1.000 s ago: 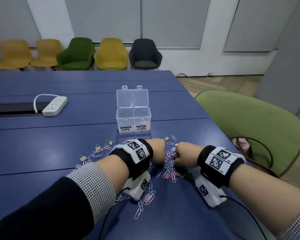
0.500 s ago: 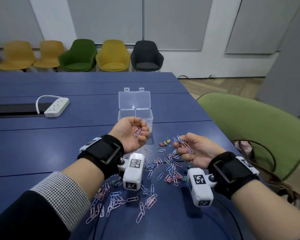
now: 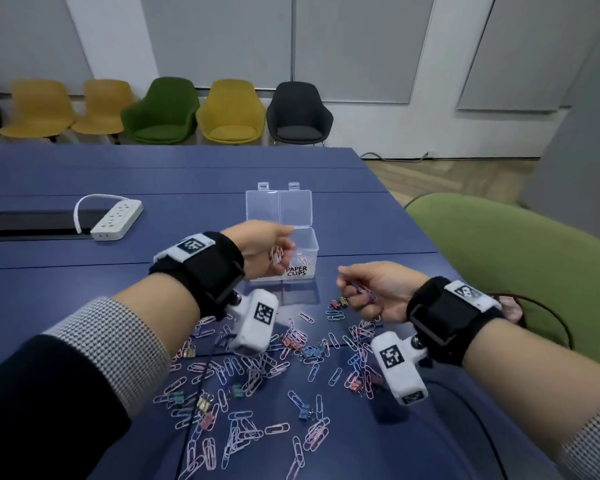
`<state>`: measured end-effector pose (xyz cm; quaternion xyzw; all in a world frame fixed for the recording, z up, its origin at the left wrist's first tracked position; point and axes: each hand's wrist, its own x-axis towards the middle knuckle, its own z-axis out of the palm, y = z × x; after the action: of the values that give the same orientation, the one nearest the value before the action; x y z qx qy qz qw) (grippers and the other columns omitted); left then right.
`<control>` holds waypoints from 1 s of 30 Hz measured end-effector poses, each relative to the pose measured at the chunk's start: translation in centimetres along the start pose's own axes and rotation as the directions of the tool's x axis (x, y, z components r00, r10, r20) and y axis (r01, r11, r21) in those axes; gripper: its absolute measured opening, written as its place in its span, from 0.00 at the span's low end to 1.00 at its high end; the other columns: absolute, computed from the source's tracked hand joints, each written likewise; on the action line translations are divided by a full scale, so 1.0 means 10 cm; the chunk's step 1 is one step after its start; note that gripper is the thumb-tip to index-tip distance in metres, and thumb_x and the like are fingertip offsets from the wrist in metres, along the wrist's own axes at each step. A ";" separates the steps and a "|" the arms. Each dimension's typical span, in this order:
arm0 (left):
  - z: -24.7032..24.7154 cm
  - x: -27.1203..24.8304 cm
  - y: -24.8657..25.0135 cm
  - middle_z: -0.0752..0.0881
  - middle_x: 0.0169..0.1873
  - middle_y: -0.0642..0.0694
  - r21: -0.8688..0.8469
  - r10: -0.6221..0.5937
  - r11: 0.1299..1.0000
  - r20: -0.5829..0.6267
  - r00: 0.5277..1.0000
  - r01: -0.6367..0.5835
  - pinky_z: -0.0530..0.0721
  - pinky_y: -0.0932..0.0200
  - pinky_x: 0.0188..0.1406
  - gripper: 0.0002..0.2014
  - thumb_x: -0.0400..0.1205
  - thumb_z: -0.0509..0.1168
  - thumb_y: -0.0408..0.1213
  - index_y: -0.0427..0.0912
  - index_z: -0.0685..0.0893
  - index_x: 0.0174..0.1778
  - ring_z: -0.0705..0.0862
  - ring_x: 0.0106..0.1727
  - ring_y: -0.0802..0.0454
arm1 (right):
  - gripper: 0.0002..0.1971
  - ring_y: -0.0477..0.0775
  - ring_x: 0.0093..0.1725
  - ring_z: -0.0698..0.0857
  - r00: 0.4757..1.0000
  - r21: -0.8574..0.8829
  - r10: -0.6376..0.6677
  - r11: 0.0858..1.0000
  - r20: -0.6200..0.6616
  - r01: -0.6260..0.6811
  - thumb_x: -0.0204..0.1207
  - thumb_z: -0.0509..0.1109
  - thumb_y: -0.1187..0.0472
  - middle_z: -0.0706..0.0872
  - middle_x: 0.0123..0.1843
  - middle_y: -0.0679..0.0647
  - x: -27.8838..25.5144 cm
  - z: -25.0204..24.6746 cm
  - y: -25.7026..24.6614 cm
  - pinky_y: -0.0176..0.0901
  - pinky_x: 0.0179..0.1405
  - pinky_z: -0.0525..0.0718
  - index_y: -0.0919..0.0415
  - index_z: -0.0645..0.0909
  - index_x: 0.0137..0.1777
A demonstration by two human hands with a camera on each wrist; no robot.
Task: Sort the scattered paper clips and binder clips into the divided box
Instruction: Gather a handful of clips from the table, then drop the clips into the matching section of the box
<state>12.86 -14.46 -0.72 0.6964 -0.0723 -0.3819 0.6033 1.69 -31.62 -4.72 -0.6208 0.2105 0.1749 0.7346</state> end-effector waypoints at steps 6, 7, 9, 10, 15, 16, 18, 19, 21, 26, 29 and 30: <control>0.10 0.38 0.25 0.71 0.34 0.42 -0.295 0.182 0.926 -0.206 0.962 -0.238 0.71 0.60 0.35 0.22 0.87 0.50 0.52 0.36 0.74 0.44 0.72 0.32 0.50 | 0.22 0.43 0.13 0.56 0.927 -0.165 -0.264 0.960 -0.265 0.226 0.84 0.56 0.47 0.61 0.18 0.47 0.39 0.25 -0.49 0.25 0.14 0.54 0.53 0.61 0.29; 0.11 0.43 0.25 0.73 0.36 0.41 -0.271 0.191 0.931 -0.215 0.958 -0.246 0.73 0.59 0.38 0.23 0.87 0.50 0.54 0.35 0.76 0.47 0.73 0.35 0.49 | 0.22 0.44 0.13 0.57 0.895 -0.165 -0.320 0.945 -0.310 0.281 0.84 0.55 0.47 0.61 0.20 0.48 0.45 0.28 -0.57 0.26 0.15 0.54 0.53 0.61 0.29; 0.11 0.51 0.23 0.78 0.45 0.39 -0.208 0.209 0.944 -0.218 0.953 -0.255 0.75 0.57 0.52 0.27 0.86 0.50 0.57 0.34 0.79 0.50 0.77 0.46 0.47 | 0.22 0.45 0.13 0.58 0.832 -0.114 -0.412 0.910 -0.371 0.400 0.84 0.54 0.48 0.61 0.22 0.50 0.57 0.33 -0.69 0.28 0.16 0.56 0.53 0.60 0.28; 0.09 0.55 0.21 0.80 0.51 0.38 -0.179 0.222 0.948 -0.219 0.950 -0.263 0.74 0.55 0.60 0.28 0.86 0.50 0.58 0.33 0.80 0.54 0.78 0.53 0.46 | 0.22 0.45 0.13 0.58 0.806 -0.078 -0.447 0.887 -0.389 0.454 0.85 0.54 0.48 0.61 0.20 0.49 0.62 0.35 -0.75 0.28 0.16 0.57 0.54 0.60 0.28; -0.09 0.50 0.09 0.83 0.49 0.43 -0.112 0.317 0.924 -0.313 0.895 -0.366 0.77 0.54 0.54 0.23 0.87 0.50 0.53 0.42 0.81 0.41 0.80 0.50 0.48 | 0.20 0.47 0.16 0.62 0.727 -0.050 -0.575 0.795 -0.375 0.604 0.85 0.52 0.53 0.64 0.17 0.46 0.93 0.50 -0.91 0.36 0.20 0.63 0.55 0.60 0.30; -0.13 0.47 0.07 0.82 0.46 0.44 -0.104 0.334 0.916 -0.333 0.882 -0.387 0.79 0.55 0.47 0.21 0.88 0.50 0.51 0.42 0.81 0.40 0.80 0.46 0.49 | 0.19 0.49 0.19 0.65 0.723 -0.085 -0.591 0.791 -0.357 0.605 0.85 0.52 0.54 0.65 0.20 0.48 0.99 0.52 -0.91 0.39 0.23 0.66 0.56 0.61 0.30; -0.20 0.40 0.02 0.81 0.41 0.45 -0.085 0.366 0.906 -0.340 0.866 -0.416 0.78 0.57 0.37 0.19 0.88 0.51 0.47 0.42 0.80 0.40 0.79 0.39 0.50 | 0.19 0.53 0.25 0.73 0.734 -0.193 -0.603 0.797 -0.313 0.573 0.84 0.54 0.55 0.70 0.24 0.52 1.10 0.54 -0.89 0.43 0.28 0.70 0.57 0.66 0.30; -0.23 0.38 -0.01 0.81 0.39 0.46 -0.081 0.381 0.900 -0.331 0.863 -0.428 0.77 0.59 0.33 0.17 0.88 0.51 0.45 0.41 0.79 0.40 0.78 0.35 0.51 | 0.18 0.53 0.29 0.77 0.747 -0.244 -0.599 0.800 -0.290 0.547 0.84 0.56 0.55 0.74 0.26 0.53 1.13 0.52 -0.88 0.43 0.31 0.71 0.57 0.68 0.31; -0.27 0.34 -0.06 0.80 0.35 0.45 -0.063 0.410 0.892 -0.303 0.860 -0.447 0.74 0.61 0.28 0.16 0.88 0.53 0.41 0.40 0.78 0.38 0.76 0.30 0.52 | 0.15 0.51 0.34 0.81 0.766 -0.298 -0.586 0.805 -0.265 0.513 0.83 0.57 0.57 0.79 0.31 0.52 1.15 0.47 -0.87 0.39 0.33 0.70 0.57 0.71 0.33; -0.22 0.30 -0.17 0.79 0.32 0.44 0.060 0.412 0.911 -0.144 0.900 -0.408 0.75 0.64 0.21 0.12 0.84 0.58 0.31 0.38 0.78 0.34 0.77 0.26 0.52 | 0.12 0.50 0.32 0.80 0.677 -0.395 -0.644 0.761 -0.356 0.515 0.79 0.60 0.68 0.80 0.34 0.55 0.84 0.16 -0.83 0.24 0.21 0.74 0.58 0.72 0.33; -0.10 0.27 -0.26 0.81 0.32 0.44 0.250 0.337 0.909 0.030 0.941 -0.334 0.78 0.64 0.26 0.10 0.83 0.61 0.28 0.38 0.79 0.35 0.79 0.29 0.52 | 0.12 0.50 0.29 0.78 0.694 -0.587 -0.628 0.726 -0.352 0.359 0.77 0.61 0.70 0.82 0.37 0.58 0.60 -0.15 -0.73 0.22 0.15 0.71 0.60 0.74 0.33; -0.06 0.27 -0.29 0.82 0.33 0.45 0.345 0.303 0.885 0.081 0.950 -0.312 0.78 0.63 0.28 0.10 0.83 0.61 0.28 0.39 0.80 0.35 0.79 0.30 0.53 | 0.10 0.51 0.29 0.79 0.745 -0.668 -0.583 0.699 -0.325 0.256 0.77 0.61 0.70 0.83 0.39 0.60 0.54 -0.26 -0.68 0.23 0.14 0.71 0.62 0.76 0.34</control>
<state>14.07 -14.77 -4.52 0.7683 -0.2567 -0.2710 0.5199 9.52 -35.30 -2.25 -0.8696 0.1807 -0.1215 0.4431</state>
